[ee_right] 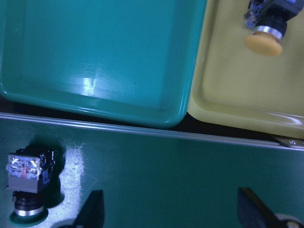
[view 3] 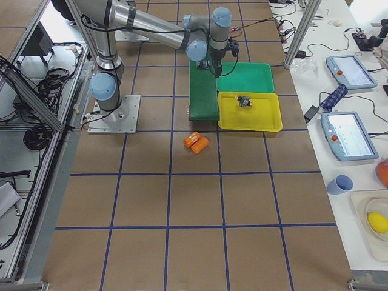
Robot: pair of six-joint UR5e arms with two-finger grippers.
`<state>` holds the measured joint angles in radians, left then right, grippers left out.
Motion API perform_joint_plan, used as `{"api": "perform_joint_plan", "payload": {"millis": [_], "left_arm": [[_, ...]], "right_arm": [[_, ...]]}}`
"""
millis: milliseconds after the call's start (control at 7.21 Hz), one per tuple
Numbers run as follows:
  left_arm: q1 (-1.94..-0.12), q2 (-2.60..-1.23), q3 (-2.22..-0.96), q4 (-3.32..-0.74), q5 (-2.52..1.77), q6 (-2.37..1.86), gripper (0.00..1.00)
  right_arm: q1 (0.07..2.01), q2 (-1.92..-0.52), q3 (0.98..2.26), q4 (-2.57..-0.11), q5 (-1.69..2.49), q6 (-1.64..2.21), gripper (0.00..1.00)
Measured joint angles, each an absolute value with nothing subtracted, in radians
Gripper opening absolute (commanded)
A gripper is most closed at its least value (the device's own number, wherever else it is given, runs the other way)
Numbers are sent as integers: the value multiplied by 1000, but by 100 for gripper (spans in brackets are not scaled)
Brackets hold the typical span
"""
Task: Sort buttons by color to trays
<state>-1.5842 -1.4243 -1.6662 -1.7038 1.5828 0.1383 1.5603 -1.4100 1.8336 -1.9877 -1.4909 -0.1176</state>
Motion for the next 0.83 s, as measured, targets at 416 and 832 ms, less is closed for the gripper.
{"api": "perform_joint_plan", "payload": {"millis": [416, 832], "left_arm": [[-1585, -1424, -1669, -1700, 1620, 147, 100], [-1585, -1434, -1675, -1676, 1620, 148, 100]], "right_arm": [[1550, -1421, 1932, -2072, -1481, -85, 100], [1540, -1425, 2012, -2189, -1427, 20, 100]]}}
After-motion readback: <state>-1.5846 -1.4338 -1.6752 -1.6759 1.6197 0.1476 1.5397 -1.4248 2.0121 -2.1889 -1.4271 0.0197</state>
